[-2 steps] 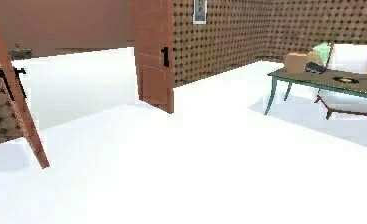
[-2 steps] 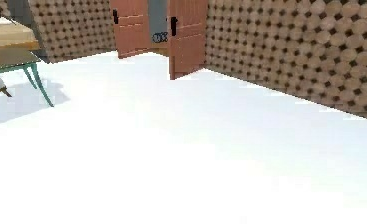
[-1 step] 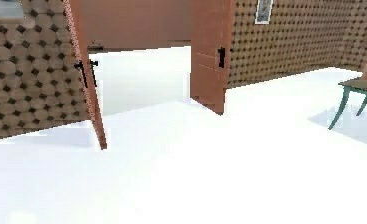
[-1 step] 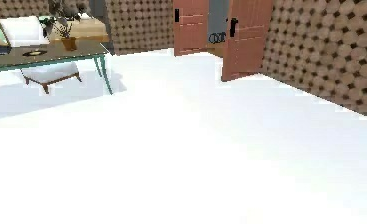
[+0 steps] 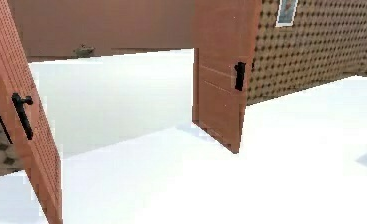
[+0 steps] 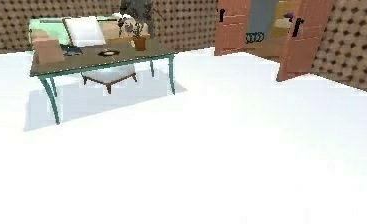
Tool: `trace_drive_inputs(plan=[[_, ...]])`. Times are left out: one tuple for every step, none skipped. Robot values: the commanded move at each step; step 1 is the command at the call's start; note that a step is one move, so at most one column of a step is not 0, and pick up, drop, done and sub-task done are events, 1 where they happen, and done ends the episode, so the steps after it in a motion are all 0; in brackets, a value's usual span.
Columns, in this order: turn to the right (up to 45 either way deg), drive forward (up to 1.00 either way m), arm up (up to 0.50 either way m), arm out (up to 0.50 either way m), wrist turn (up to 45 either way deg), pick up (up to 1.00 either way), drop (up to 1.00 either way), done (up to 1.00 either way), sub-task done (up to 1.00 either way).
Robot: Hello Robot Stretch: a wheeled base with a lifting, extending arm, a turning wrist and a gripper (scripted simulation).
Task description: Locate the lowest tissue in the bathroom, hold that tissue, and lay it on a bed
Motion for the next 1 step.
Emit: trace_drive_inputs(plan=[[-3.0, 0.0, 0.0, 0.0, 0.0, 0.0, 0.0, 0.0, 0.0]])
